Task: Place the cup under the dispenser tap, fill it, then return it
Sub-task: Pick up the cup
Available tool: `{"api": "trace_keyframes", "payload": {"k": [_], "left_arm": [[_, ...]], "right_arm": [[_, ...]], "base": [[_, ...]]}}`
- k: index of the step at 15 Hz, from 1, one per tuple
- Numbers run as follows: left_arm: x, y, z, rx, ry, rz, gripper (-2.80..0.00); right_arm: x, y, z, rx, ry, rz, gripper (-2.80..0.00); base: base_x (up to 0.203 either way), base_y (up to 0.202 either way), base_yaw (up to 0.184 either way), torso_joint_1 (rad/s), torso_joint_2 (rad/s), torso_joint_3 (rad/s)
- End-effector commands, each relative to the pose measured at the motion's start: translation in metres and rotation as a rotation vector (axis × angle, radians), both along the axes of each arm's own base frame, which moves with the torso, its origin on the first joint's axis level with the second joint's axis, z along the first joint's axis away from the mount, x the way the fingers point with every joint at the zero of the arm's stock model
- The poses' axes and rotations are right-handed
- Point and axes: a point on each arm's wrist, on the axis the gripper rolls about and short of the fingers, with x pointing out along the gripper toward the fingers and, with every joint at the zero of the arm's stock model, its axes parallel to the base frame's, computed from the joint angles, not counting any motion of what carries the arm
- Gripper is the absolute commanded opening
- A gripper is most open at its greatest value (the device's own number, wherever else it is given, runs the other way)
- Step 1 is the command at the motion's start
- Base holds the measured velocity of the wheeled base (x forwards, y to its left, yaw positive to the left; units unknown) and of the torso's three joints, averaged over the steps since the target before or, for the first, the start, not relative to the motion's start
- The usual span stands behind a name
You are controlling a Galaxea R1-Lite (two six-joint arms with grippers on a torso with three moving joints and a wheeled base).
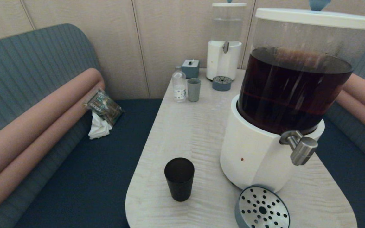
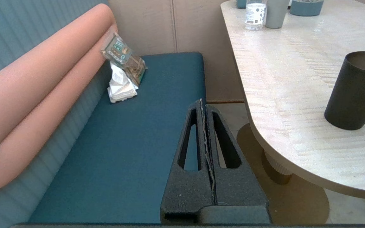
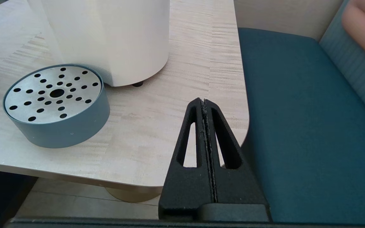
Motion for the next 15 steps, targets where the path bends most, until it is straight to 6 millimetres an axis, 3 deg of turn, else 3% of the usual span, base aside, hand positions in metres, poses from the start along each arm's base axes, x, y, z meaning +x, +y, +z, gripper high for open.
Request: {"api": "trace_keyframes", "payload": {"k": [1,15], "left_arm": [[0.0034,0.0000,-0.0111,0.001,0.039,0.000,-2.80],[0.0034,0.0000,-0.0112,0.018,0.040,0.001,-2.80]], "right_arm": [[0.0007,0.0000,-0.0025,0.000,0.008,0.000,-2.80],[0.0007,0.0000,-0.0025,0.000,0.008,0.000,-2.80]], "base": [[0.000,0.000,0.000,0.000,0.00,0.000],[0.000,0.000,0.000,0.000,0.00,0.000]]}}
